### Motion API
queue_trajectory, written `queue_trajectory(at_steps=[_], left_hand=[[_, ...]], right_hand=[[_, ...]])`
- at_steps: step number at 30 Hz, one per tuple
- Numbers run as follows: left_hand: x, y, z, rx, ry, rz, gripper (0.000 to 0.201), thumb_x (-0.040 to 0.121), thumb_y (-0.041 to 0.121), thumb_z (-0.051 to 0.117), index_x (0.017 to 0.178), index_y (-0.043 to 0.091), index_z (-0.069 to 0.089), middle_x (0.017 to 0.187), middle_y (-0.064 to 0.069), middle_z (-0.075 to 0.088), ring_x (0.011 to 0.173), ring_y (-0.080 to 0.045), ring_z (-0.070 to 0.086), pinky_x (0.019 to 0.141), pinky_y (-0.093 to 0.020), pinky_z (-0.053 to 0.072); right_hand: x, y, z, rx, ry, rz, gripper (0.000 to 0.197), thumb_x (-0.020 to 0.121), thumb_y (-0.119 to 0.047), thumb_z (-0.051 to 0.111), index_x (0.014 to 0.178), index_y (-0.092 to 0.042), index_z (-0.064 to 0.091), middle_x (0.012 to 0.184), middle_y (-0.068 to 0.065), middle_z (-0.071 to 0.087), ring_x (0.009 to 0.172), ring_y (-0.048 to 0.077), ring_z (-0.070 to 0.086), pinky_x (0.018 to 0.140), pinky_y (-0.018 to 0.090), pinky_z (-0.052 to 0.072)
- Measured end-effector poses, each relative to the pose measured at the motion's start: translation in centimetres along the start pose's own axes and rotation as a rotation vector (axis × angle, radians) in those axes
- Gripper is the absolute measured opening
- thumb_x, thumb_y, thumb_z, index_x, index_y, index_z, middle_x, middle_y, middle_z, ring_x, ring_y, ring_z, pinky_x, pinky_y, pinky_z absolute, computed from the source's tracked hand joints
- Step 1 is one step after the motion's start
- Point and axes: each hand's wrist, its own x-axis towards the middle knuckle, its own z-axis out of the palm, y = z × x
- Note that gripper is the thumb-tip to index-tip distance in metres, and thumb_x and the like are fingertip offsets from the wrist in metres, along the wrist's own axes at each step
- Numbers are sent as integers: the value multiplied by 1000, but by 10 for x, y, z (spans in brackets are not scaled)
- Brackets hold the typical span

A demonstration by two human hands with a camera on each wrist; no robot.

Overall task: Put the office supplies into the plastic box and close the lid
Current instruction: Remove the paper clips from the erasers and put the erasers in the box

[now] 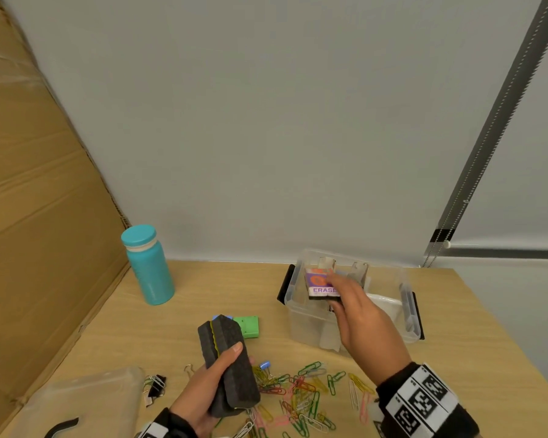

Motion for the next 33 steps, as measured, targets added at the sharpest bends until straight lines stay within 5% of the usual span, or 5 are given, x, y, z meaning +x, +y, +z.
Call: queue_trajectory(at_steps=[3, 7, 16, 26, 33], left_hand=[[0, 0, 2, -6, 1, 2, 29, 85, 29, 65, 107, 11, 61, 109, -15, 70, 106, -33, 62, 95, -47, 48], [-1, 3, 6, -17, 9, 14, 15, 87, 24, 63, 98, 15, 59, 106, -18, 69, 99, -31, 63, 76, -42, 51], [1, -3, 3, 9, 11, -13, 30, 85, 29, 64, 109, 11, 62, 98, -12, 73, 100, -32, 63, 84, -45, 51], [5, -12, 4, 48, -15, -12, 47, 81, 28, 68, 123, 8, 57, 94, -14, 75, 100, -32, 64, 86, -45, 51], [1, -14, 3, 53, -33, 3, 29, 85, 23, 65, 110, 10, 60, 87, -12, 76, 98, -30, 64, 79, -42, 51]], right_hand=[[9, 8, 15, -65, -158, 105, 34, 97, -19, 47, 130, -19, 43, 128, 1, 55, 71, 14, 63, 54, 20, 49], [29, 13, 30, -144, -381, 163, 36, 96, -13, 49, 131, -20, 47, 129, -2, 53, 89, 18, 64, 70, 24, 51], [80, 21, 45, -324, -645, 215, 18, 93, -10, 50, 92, -13, 68, 81, 3, 57, 77, 21, 53, 71, 30, 46], [94, 19, 55, -356, -923, 309, 27, 98, -19, 49, 116, -4, 61, 107, 11, 63, 107, 27, 62, 91, 31, 46], [71, 26, 50, -256, -777, 102, 41, 98, -11, 41, 129, -33, 56, 128, 2, 61, 123, 23, 49, 116, 42, 23]])
